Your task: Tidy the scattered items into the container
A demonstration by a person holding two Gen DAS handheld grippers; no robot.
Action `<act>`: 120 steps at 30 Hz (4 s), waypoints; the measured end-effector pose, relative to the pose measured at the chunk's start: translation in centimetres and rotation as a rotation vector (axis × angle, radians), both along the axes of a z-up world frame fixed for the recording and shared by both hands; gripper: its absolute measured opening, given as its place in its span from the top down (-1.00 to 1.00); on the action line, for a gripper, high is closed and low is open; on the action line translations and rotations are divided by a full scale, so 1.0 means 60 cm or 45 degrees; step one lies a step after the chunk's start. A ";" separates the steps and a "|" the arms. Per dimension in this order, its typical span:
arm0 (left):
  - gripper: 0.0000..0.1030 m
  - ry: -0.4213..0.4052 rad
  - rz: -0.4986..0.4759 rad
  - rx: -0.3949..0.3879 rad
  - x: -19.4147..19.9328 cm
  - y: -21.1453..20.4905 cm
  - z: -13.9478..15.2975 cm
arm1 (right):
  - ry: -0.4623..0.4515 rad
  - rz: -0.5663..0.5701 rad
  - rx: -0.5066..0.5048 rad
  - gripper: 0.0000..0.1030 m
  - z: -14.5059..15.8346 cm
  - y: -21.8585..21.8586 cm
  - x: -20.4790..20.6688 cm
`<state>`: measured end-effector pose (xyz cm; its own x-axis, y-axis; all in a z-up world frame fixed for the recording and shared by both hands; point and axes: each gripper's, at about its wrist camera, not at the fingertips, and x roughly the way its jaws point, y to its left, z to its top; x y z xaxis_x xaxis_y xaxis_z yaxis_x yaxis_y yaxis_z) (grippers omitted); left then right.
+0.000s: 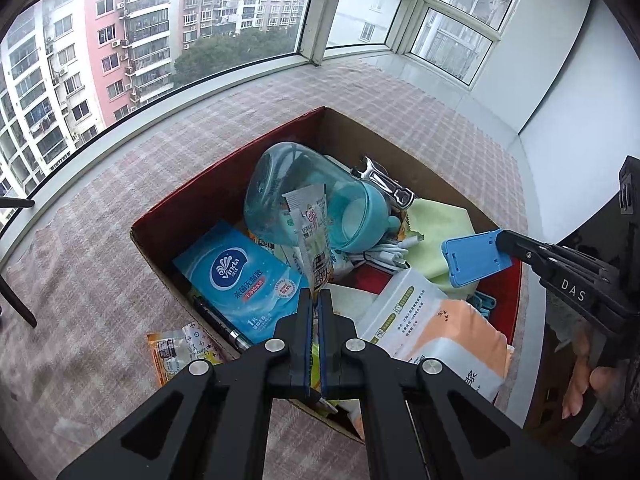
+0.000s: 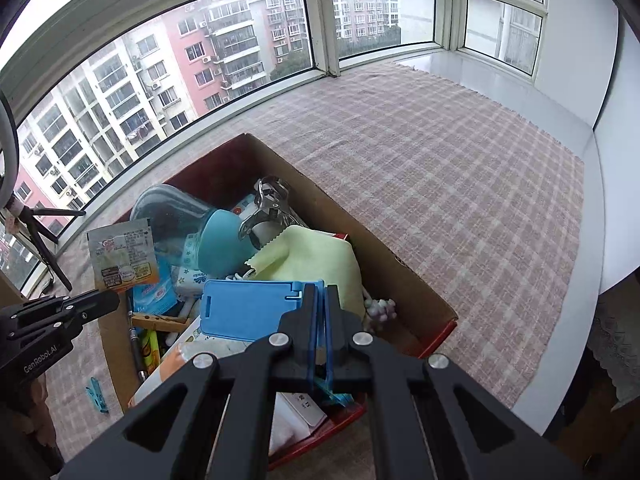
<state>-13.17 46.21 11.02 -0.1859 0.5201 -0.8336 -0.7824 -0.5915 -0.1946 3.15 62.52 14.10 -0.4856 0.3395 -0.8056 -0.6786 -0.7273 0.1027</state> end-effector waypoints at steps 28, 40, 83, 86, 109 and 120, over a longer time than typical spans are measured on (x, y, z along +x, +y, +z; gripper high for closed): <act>0.65 0.093 0.154 -0.024 -0.027 -0.194 0.053 | 0.128 0.115 0.070 0.18 0.082 -0.097 -0.005; 0.65 0.081 0.342 -0.095 -0.027 -0.395 0.008 | 0.156 0.413 -0.048 0.18 0.069 -0.257 -0.056; 0.69 -0.033 0.561 -0.071 0.018 -0.341 -0.161 | -0.063 0.468 -0.073 0.17 -0.143 -0.347 -0.195; 0.69 -0.046 0.558 -0.049 0.015 -0.346 -0.161 | -0.085 0.453 -0.068 0.17 -0.159 -0.346 -0.210; 0.69 -0.156 0.597 0.048 -0.004 -0.395 -0.167 | -0.003 0.411 -0.078 0.43 -0.163 -0.331 -0.202; 0.69 -0.157 0.583 0.062 -0.006 -0.400 -0.161 | -0.037 0.377 0.005 0.47 -0.175 -0.336 -0.234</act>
